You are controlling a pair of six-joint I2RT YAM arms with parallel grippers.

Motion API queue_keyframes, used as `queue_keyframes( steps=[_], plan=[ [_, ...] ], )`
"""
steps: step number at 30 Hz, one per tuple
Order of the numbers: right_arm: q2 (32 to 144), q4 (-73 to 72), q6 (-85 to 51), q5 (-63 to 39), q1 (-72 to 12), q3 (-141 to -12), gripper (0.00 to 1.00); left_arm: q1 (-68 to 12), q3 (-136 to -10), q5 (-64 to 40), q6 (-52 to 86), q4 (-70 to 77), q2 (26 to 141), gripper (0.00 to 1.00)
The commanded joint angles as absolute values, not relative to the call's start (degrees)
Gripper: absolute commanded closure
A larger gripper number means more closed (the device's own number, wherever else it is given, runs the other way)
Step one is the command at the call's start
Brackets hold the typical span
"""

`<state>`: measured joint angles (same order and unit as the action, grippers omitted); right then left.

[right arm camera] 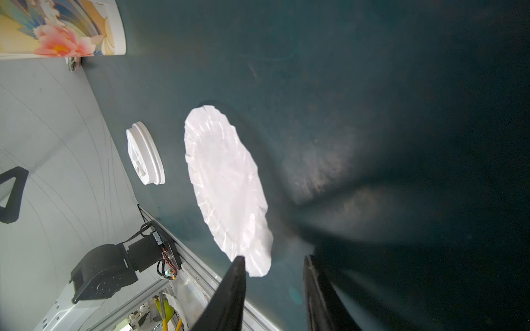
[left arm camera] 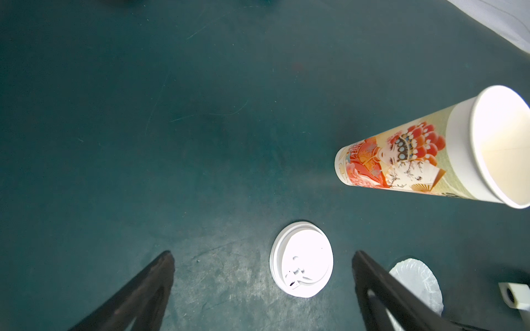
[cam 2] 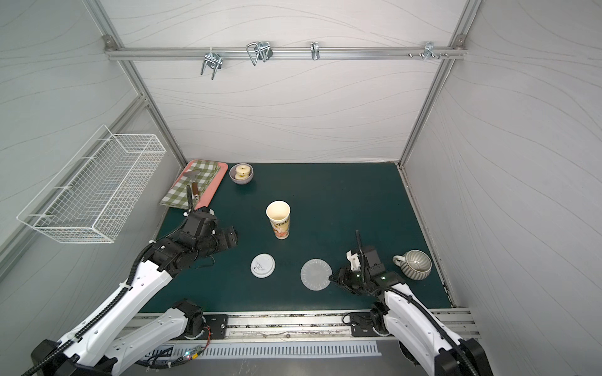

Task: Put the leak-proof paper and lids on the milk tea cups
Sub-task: Pick up the leak-proof paper from the center of the board, then place the leak-proof paper at the cup.

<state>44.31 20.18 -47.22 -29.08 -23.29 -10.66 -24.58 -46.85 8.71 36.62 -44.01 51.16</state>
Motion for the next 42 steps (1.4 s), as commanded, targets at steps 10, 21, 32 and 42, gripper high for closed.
queue_keyframes(
  steps=[10, 21, 32, 42],
  plan=[
    [56.1, 4.5, -47.6, -32.1, -23.6, -10.1, 0.83, -25.0, -47.8, 8.6, 36.3, -44.2, 50.9, 0.03],
    [48.7, 15.9, -43.5, -33.9, -23.6, -23.5, 1.00, -25.0, -53.1, 10.0, 34.3, -45.1, 51.3, 0.02],
    [62.1, 14.6, -41.9, -42.9, -24.2, -50.0, 1.00, -25.0, -61.3, 10.6, 30.2, -44.3, 54.0, 0.02],
    [75.5, 6.5, -46.3, -45.8, -31.6, -68.0, 1.00, -25.0, -63.7, 11.8, 28.4, -42.5, 54.5, 0.01]
  ],
)
